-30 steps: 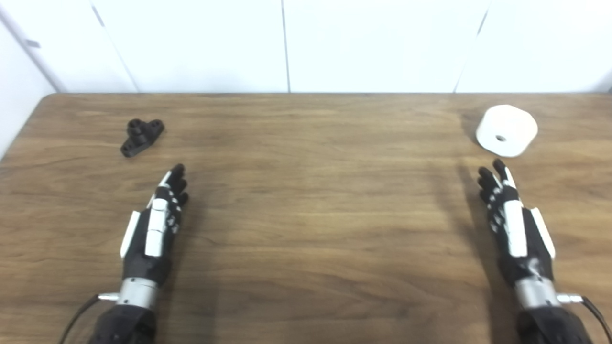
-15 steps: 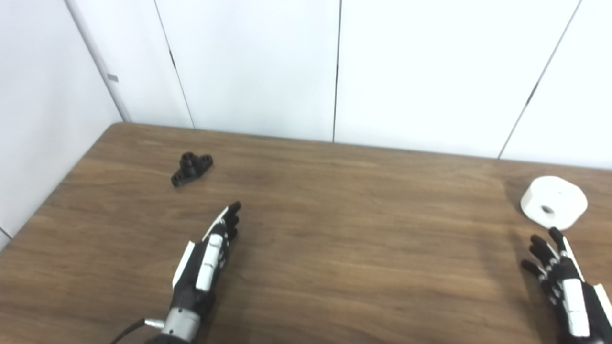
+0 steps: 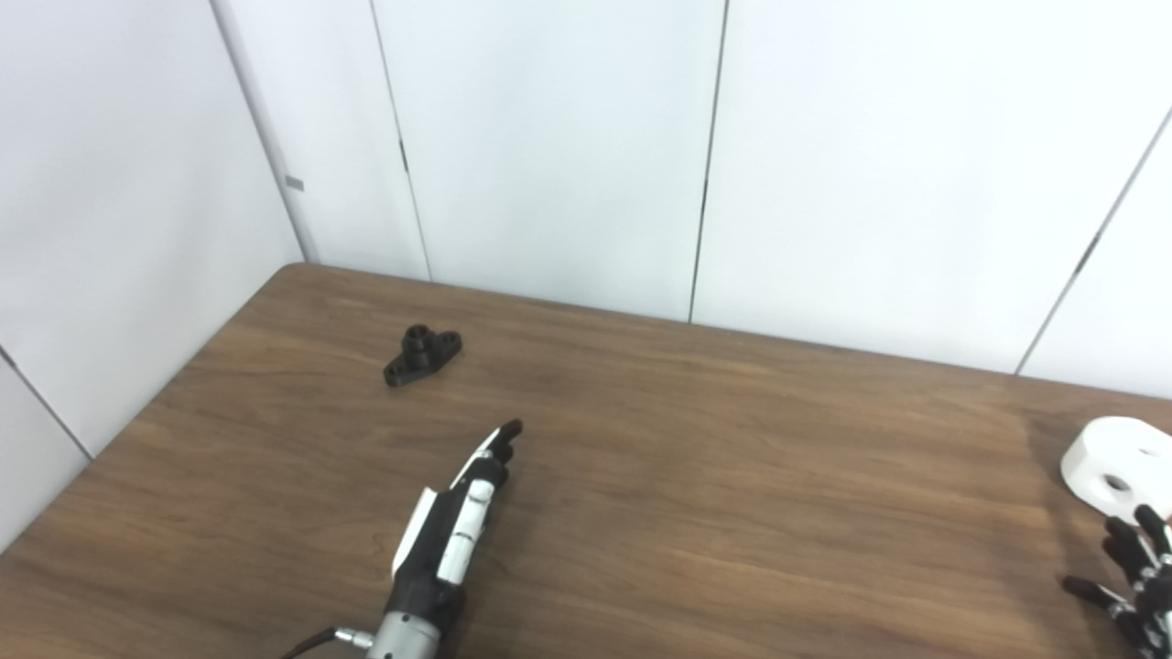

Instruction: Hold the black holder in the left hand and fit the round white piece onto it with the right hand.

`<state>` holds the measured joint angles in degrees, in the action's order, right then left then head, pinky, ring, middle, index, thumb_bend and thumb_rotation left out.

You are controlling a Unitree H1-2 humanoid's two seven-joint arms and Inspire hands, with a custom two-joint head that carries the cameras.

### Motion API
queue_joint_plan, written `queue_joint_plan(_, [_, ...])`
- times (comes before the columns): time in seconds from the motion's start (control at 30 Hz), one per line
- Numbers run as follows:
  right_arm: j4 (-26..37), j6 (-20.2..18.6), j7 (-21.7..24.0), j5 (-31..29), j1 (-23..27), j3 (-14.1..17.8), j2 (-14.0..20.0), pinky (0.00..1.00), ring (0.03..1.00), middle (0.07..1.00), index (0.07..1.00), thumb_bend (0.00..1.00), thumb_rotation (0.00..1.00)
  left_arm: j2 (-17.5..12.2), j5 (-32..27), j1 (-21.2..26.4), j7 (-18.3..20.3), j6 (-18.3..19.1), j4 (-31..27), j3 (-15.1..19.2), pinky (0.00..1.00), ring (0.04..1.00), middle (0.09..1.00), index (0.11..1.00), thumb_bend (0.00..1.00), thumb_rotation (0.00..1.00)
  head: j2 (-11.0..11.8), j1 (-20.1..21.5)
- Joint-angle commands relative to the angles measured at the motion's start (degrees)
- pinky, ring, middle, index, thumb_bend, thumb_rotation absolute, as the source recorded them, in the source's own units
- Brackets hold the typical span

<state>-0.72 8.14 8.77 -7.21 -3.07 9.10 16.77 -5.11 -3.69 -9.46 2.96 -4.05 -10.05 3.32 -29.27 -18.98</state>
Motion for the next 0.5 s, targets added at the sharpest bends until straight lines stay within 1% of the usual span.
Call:
queue_joint_plan(0.0, [-3.32, 1.04, 0.07, -0.51, -1.84, -0.14, -0.76, 1.0, 0.983, 0.962, 1.0, 0.56, 1.0, 1.35, 0.68, 0.61, -0.46, -0.56, 0.49, -0.65, 1.0, 1.0, 1.0, 0.954, 0.54, 0.98, -0.06, 0.35])
queue_joint_plan(0.03, [-3.21, 0.53, -0.17, -0.19, -1.81, -0.1, -0.75, 1.0, 0.981, 0.956, 1.0, 0.57, 1.0, 1.4, 0.67, 0.67, -0.67, -0.37, 0.45, -0.66, 1.0, 1.0, 1.0, 0.951, 0.53, 0.95, -0.06, 0.35])
queue_joint_plan(0.07, [-3.1, 0.17, -0.42, 0.24, -1.82, -0.09, -0.72, 1.0, 0.982, 0.956, 1.0, 0.57, 1.0, 1.24, 1.03, 0.72, -0.82, -0.05, 0.43, -0.74, 1.0, 1.0, 1.0, 0.951, 0.53, 0.94, -0.12, 0.51])
queue_joint_plan(0.1, [-3.13, 0.02, -0.54, 0.49, -1.81, -0.06, -0.67, 1.0, 0.979, 0.952, 1.0, 0.57, 1.0, 0.98, 1.8, 0.75, -1.02, 0.03, 0.41, -0.86, 1.0, 1.0, 1.0, 0.951, 0.54, 0.91, -0.12, 0.51])
queue_joint_plan(0.17, [-3.58, 0.27, -0.61, 0.88, -1.72, 0.0, -0.52, 1.0, 0.98, 0.949, 1.0, 0.57, 1.0, 0.55, 3.98, 0.76, -1.73, -0.09, 0.07, -1.03, 1.0, 1.0, 1.0, 0.957, 0.52, 0.85, -0.12, 0.51])
queue_joint_plan(0.23, [-4.1, 0.32, -0.47, 0.51, -1.57, 0.21, -0.53, 1.0, 0.977, 0.95, 1.0, 0.56, 1.0, 0.21, 8.94, 0.76, -3.53, 1.1, -1.37, -1.05, 0.99, 1.0, 1.0, 0.959, 0.51, 0.74, -0.1, 1.16])
queue_joint_plan(0.27, [-4.14, 0.13, -0.36, 0.22, -1.52, 0.29, -0.58, 1.0, 0.976, 0.95, 1.0, 0.56, 1.0, 0.05, 11.57, 0.72, -4.48, 1.85, -2.38, -1.03, 0.97, 0.993, 0.993, 0.954, 0.51, 0.69, -0.16, 1.36])
queue_joint_plan(0.3, [-4.07, -0.05, -0.4, 0.14, -1.48, 0.37, -0.69, 1.0, 0.976, 0.952, 1.0, 0.56, 1.0, -0.16, 13.92, 0.76, -5.16, 2.81, -3.8, -0.96, 0.94, 0.975, 0.978, 0.944, 0.52, 0.61, -0.18, 1.45])
queue_joint_plan(0.4, [-4.03, -0.26, -0.6, 0.31, -1.39, 0.46, -0.94, 1.0, 0.964, 0.946, 1.0, 0.56, 1.0, -1.02, 19.2, 1.81, -6.24, 5.69, -7.72, -0.12, 0.9, 0.96, 0.972, 0.934, 0.57, 0.38, -0.12, 1.64])
queue_joint_plan(0.43, [-4.05, -0.33, -0.59, 0.39, -1.38, 0.43, -0.95, 1.0, 0.965, 0.945, 1.0, 0.57, 1.0, -1.22, 20.16, 2.16, -6.39, 6.51, -8.5, 0.15, 0.89, 0.952, 0.965, 0.926, 0.59, 0.34, -0.12, 1.64])
queue_joint_plan(0.47, [-3.92, -0.5, -0.71, 0.54, -1.41, 0.41, -1.04, 1.0, 0.965, 0.945, 1.0, 0.57, 1.0, -1.78, 21.53, 3.07, -6.32, 8.62, -9.93, 0.84, 0.89, 0.948, 0.962, 0.921, 0.6, 0.32, -0.08, 1.74])
